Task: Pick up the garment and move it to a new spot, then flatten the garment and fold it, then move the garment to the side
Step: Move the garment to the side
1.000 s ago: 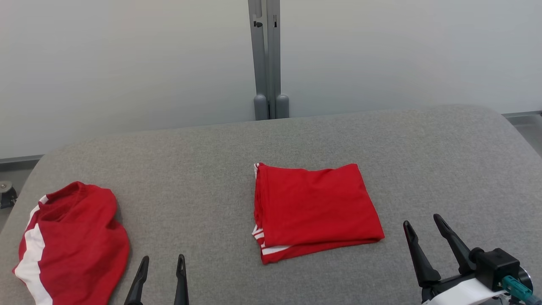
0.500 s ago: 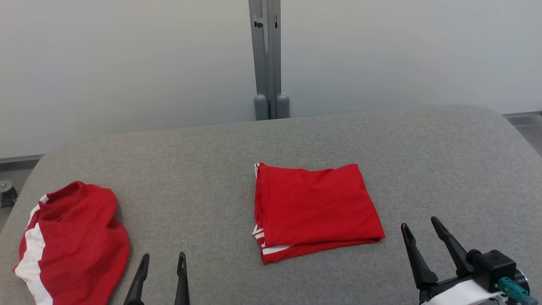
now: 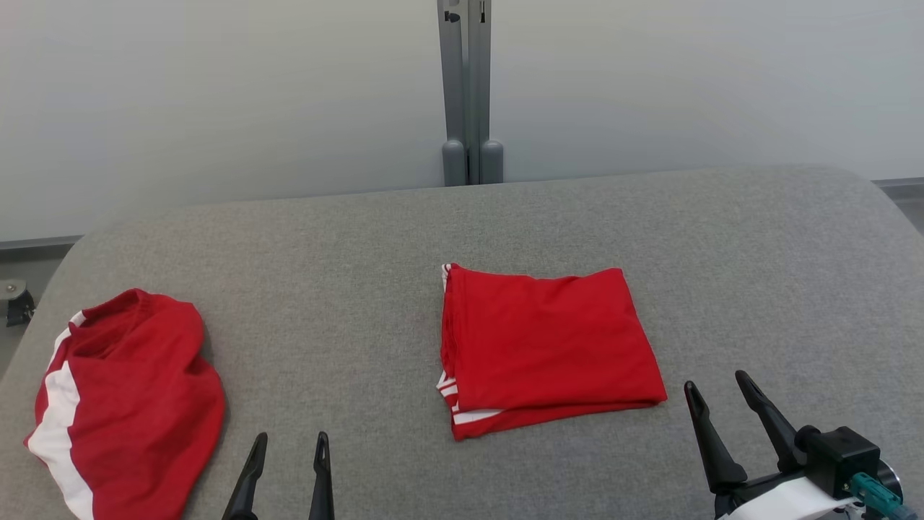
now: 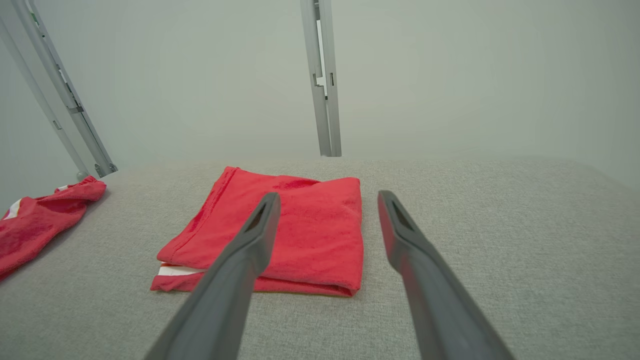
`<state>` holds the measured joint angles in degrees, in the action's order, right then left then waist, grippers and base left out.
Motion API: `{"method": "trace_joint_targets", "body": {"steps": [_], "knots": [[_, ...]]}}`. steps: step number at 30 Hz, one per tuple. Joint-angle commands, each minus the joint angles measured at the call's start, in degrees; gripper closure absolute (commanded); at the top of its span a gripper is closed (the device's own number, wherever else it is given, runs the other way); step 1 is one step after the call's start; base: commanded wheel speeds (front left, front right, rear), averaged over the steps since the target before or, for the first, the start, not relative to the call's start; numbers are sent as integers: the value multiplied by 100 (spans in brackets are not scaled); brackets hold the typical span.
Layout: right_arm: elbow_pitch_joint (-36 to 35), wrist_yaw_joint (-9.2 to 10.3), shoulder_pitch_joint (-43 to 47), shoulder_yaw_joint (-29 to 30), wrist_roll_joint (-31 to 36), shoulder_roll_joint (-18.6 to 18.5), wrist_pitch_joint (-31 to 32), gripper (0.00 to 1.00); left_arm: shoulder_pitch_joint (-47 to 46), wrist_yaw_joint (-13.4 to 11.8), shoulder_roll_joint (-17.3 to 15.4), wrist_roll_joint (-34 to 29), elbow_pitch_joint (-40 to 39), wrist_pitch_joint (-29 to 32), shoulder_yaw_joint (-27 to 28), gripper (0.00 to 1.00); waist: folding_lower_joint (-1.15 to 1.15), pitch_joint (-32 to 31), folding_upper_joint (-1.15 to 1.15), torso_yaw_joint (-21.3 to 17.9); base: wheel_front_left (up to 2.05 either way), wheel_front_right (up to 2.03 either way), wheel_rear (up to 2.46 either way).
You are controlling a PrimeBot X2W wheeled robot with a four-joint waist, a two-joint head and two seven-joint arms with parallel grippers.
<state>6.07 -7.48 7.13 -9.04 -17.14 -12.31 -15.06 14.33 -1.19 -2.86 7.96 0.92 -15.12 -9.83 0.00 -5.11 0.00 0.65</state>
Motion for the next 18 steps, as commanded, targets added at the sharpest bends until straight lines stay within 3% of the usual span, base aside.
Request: {"method": "trace_joint_targets", "body": {"steps": [1,8,18], "knots": [[15,-2,40,11,-23,-23,-11,0,-89,-32,-8,-33,-9,-2,-4,0,0,88,0,40,0,0,0],[290,-2,-365,-73,-245,-167,-11,0,-236,-38,-8,-70,-43,-2,-118,0,0,413,0,87,0,0,0],[1554,-1,-1894,-973,-1692,-875,199,0,-699,-45,-9,-70,-60,-2,-392,0,0,1015,0,175,0,0,0]]}}
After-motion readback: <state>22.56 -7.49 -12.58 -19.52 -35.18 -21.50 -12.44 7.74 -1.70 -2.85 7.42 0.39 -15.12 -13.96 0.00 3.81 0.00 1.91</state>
